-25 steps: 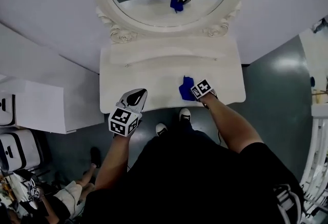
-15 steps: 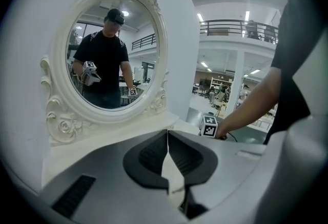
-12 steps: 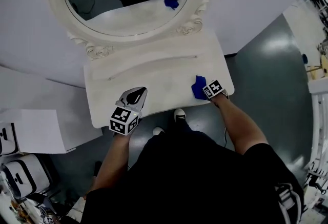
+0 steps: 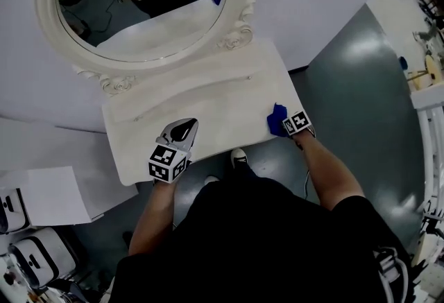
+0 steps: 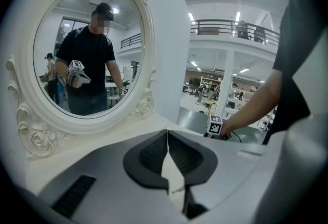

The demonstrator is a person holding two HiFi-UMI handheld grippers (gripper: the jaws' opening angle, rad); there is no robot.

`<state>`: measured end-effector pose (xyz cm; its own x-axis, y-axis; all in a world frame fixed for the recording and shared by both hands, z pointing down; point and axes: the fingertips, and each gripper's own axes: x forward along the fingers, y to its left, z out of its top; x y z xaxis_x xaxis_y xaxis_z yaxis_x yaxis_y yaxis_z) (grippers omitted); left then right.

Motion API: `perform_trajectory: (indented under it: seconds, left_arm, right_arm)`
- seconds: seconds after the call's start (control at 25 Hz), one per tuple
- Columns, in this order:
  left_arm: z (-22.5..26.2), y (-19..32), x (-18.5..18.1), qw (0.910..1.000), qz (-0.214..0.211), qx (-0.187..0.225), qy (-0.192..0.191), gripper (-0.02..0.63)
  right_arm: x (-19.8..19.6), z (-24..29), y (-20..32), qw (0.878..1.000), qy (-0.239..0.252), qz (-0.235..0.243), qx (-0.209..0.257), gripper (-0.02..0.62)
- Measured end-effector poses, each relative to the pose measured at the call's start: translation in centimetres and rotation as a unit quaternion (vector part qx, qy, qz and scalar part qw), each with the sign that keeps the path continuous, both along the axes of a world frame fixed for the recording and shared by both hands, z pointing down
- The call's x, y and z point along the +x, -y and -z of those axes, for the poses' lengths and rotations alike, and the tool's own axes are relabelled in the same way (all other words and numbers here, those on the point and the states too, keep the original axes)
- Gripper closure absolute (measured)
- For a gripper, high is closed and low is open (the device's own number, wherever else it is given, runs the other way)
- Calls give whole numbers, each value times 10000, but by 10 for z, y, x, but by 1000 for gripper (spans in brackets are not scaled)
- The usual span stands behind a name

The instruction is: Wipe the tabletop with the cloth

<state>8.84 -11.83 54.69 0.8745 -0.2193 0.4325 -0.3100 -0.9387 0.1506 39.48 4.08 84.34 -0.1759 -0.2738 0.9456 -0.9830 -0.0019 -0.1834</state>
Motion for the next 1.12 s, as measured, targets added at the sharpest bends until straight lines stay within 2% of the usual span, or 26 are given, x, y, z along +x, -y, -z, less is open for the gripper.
perform_trajectory:
  seconds: [0.2,0.44,0.56,0.68,0.84,1.12]
  left_arm:
    - [3,1,3,10000,-7,31,-22,592]
    - [-2,8,-15,9998,202,2,-15,592]
    - [-1,11,-29,9994,346,11,-14,592]
    - [1,16,-49,9984,569,29,-21,592]
    - [5,24,-86,9953,962,74,-11,592]
    - [-1,32,-151,9855,1694,19,51,592]
  right_arm:
    - [1,0,-1,10000,-41,34,-4,537]
    - [-1,3,8,9997,-42,57,-233,538]
    - [-15,17,38,9999,63,156,16,541]
    - [-42,38,87,9974,99,618,353,541]
    - [-95,72,161,9878,128,1320,817,541]
    - [-216,123,274,9552,164,2537,1518,541]
